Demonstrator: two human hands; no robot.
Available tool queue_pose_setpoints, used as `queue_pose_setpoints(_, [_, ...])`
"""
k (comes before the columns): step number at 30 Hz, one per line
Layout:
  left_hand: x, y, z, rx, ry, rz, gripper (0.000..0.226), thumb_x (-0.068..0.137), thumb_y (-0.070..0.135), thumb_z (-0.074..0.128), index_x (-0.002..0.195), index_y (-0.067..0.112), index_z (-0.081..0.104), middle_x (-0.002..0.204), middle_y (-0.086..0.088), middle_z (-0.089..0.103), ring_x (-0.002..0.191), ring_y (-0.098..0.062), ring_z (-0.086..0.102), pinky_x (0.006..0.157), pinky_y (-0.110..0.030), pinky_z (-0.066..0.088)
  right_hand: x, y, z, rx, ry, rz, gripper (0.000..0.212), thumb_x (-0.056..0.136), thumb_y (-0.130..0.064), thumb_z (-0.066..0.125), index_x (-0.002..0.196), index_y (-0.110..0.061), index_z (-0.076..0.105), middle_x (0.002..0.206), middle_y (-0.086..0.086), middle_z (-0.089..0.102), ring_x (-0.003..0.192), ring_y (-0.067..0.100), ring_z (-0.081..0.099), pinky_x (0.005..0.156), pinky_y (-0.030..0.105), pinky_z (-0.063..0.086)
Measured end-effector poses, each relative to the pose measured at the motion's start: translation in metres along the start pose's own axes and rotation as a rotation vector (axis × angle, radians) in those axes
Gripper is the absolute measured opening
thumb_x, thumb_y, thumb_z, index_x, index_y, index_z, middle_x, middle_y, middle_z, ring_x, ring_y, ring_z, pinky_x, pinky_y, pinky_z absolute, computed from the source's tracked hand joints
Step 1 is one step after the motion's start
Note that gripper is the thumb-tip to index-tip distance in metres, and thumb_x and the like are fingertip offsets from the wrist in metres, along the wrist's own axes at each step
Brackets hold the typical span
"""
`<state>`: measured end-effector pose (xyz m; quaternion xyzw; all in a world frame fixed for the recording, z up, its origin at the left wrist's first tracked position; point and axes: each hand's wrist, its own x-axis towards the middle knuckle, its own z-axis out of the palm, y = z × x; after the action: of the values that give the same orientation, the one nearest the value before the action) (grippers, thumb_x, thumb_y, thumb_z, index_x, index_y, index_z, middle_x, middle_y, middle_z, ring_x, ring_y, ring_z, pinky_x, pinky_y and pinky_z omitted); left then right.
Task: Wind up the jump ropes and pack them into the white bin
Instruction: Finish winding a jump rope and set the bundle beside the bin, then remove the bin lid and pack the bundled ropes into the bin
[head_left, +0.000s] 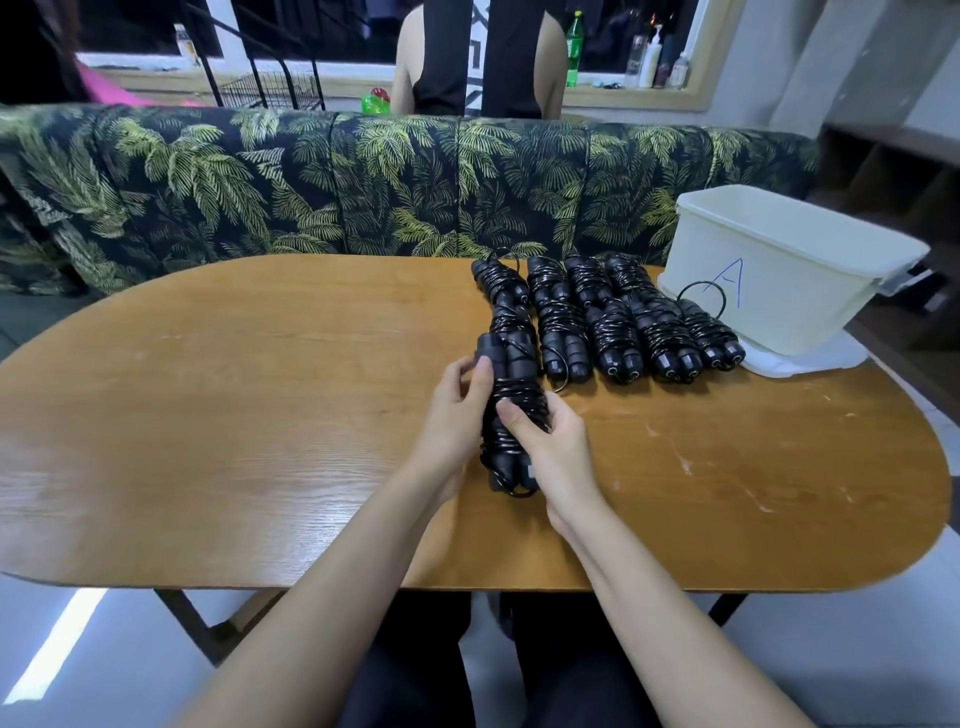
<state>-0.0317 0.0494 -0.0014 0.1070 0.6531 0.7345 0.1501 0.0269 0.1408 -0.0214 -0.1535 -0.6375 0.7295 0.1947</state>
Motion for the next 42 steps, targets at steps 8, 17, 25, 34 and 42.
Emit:
queue_pose_setpoints(8, [0.004,-0.005,-0.022,-0.107,-0.156,-0.035,0.033,0.097,0.027,0.051,0.130,0.026,0.054,0.118,-0.005,0.068,0.105,-0.025,0.066,0.085,-0.047,0.055,0.044,-0.011,0.014,-0.400,-0.165,0.037,0.077,0.083,-0.076,0.040,0.144,-0.030,0.036,0.144,-0.002,0.045,0.138,0.017,0.032,0.114,0.047,0.031])
queue_pose_setpoints(17, [0.096,-0.005,-0.047,0.084,0.081,-0.056,0.036,0.101,0.028,0.045,0.134,0.016,0.038,0.114,-0.001,0.059,0.094,-0.009,0.061,0.065,-0.019,0.050,0.099,-0.017,-0.003,-1.165,-0.125,-0.382,0.063,0.096,-0.049,0.048,0.150,-0.022,0.030,0.148,-0.007,0.039,0.136,0.016,0.024,0.112,0.035,0.025])
queue_pose_setpoints(25, [0.146,-0.038,-0.029,0.623,0.148,0.104,0.044,0.100,0.030,0.043,0.139,0.010,0.036,0.135,-0.011,0.044,0.126,-0.027,0.043,0.106,-0.033,0.033,0.126,0.014,-0.019,-1.510,-0.250,-0.453,0.079,0.092,-0.065,0.037,0.155,-0.025,0.010,0.162,-0.002,0.007,0.149,0.020,0.004,0.119,0.041,-0.010])
queue_pose_setpoints(34, [0.155,-0.022,-0.023,1.403,0.169,0.172,0.048,0.102,0.042,0.023,0.142,0.017,0.033,0.128,-0.008,0.054,0.116,-0.030,0.046,0.090,-0.042,0.040,0.134,0.017,-0.014,-1.549,-0.234,-0.417,0.085,0.093,-0.062,0.039,0.155,-0.018,0.001,0.163,0.004,-0.002,0.150,0.025,0.002,0.117,0.044,-0.013])
queue_pose_setpoints(42, [0.118,0.004,0.003,1.561,0.033,0.152,0.052,0.100,0.035,0.039,0.148,0.023,0.024,0.153,-0.009,0.024,0.128,-0.033,0.036,0.099,-0.043,0.036,0.097,-0.021,-0.039,-1.511,-0.334,-0.476,0.066,0.098,-0.044,0.047,0.153,-0.022,0.020,0.160,-0.002,0.021,0.149,0.022,0.010,0.121,0.044,-0.003])
